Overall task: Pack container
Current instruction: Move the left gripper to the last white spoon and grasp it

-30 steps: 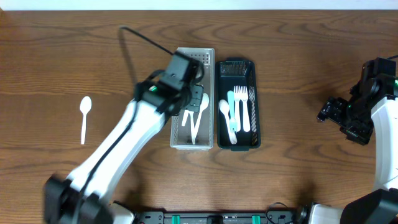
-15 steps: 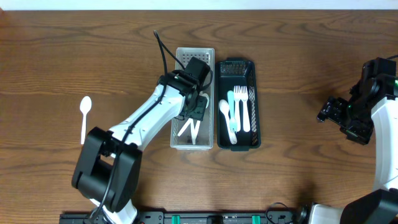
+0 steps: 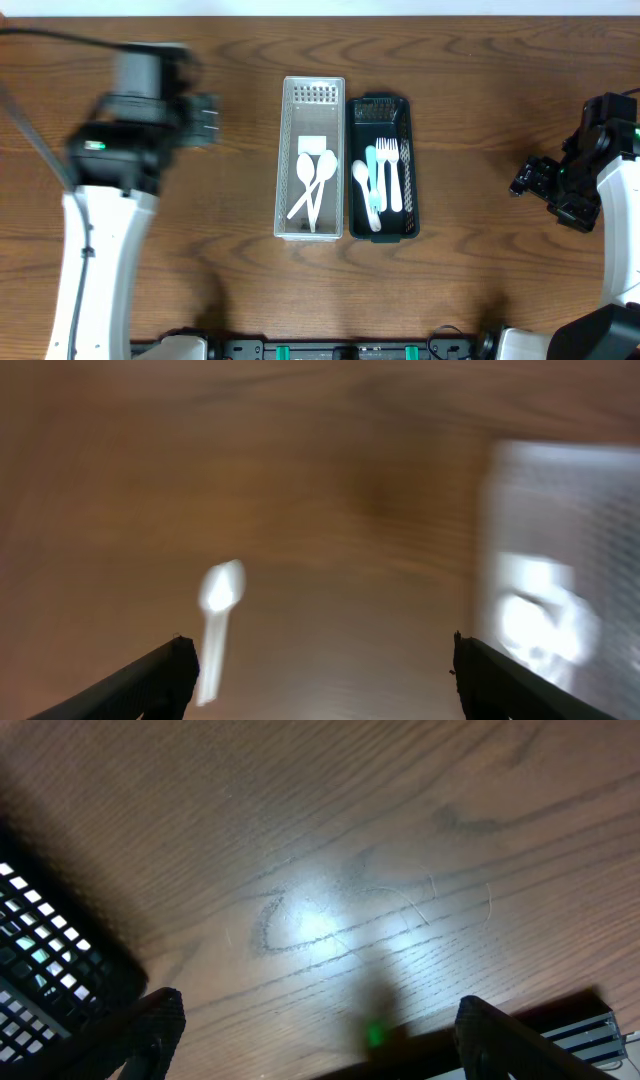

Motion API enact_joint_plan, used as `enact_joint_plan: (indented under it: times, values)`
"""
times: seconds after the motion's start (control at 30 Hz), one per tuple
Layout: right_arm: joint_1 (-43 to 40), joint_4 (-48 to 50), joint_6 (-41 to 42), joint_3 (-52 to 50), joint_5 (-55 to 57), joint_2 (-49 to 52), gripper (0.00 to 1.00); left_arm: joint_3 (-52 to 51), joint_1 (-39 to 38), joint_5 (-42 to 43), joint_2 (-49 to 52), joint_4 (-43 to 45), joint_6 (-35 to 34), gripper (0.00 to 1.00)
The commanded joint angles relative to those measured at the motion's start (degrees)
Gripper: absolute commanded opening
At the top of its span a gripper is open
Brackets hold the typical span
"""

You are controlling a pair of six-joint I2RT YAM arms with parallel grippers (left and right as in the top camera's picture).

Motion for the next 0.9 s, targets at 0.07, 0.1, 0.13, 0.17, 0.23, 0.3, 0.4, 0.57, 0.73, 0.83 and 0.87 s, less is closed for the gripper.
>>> enact_joint_plan:
  times: [0.07,0.1,0.13,0.17,0.23,0.3,0.4,0.57,0.73,0.83,0.87]
  values:
    - [-0.26,0.24,-1.09,-0.11,0.2,-1.09,0.9,-1.25,17.29,7.39,6.56,0.7,0.79,0.85]
    - [-0.26,0.28,-1.09,-0.11,0.2,-1.09,0.9,-1.31,19.87,9.01,8.15,1.27,0.81,0.85]
    - [-0.26,0.35,-1.09,-0.11,0.2,-1.09,0.9,-1.33,21.99,9.99,9.86,1.79,0.81,0.85]
    - [-0.26,0.42,-1.09,-0.11,0.2,-1.09,0.9,-1.33,23.93,10.21,11.93,2.23,0.83,0.85]
    - [-0.26,0.46,-1.09,-0.11,0.17,-1.09,0.9,-1.33,26.27,10.19,15.76,2.6,1.9,0.86]
    - [-0.26,0.46,-1.09,-0.11,0.17,-1.09,0.89,-1.33,27.58,10.19,19.96,2.75,2.1,0.85]
    - [-0.26,0.7,-1.09,-0.11,0.17,-1.09,0.9,-1.33,27.56,10.16,25.18,2.93,2.32,0.86]
    - [-0.26,0.96,-1.11,-0.11,0.2,-1.09,0.9,-1.42,26.47,10.16,32.37,3.89,7.54,0.85]
    - [-0.26,1.01,-1.11,-0.11,0.22,-1.09,0.9,-2.21,26.49,10.36,37.22,4.5,13.29,0.86]
    - [-0.26,1.11,-1.14,-0.11,0.28,-1.09,0.91,-3.23,26.49,12.76,38.66,4.72,17.77,0.86]
    - [-0.26,1.25,-1.14,-0.11,0.42,-1.09,0.91,-3.8,26.49,12.96,38.93,5.07,18.97,0.86]
